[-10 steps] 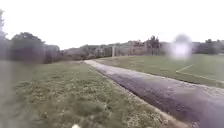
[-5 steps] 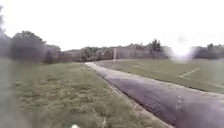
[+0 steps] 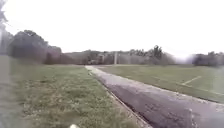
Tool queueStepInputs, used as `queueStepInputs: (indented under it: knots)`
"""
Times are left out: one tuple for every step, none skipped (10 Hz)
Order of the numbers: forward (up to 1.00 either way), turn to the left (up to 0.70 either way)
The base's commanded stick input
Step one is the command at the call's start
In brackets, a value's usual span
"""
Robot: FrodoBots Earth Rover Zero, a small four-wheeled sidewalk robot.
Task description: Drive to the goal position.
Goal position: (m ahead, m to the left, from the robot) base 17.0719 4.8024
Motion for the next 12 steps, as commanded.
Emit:
queueStepInputs:
  knots:
    - [0.7,0.0]
    - [0.7,0.0]
    - [0.7,0.0]
    - [0.7,0.0]
    - [0.7,0.0]
    - [0.7,0.0]
    - [0.7,0.0]
    - [0.7,0.0]
    - [0.7,0.0]
    - [0.7,0.0]
    - [0.7,0.0]
    - [0.7,0.0]
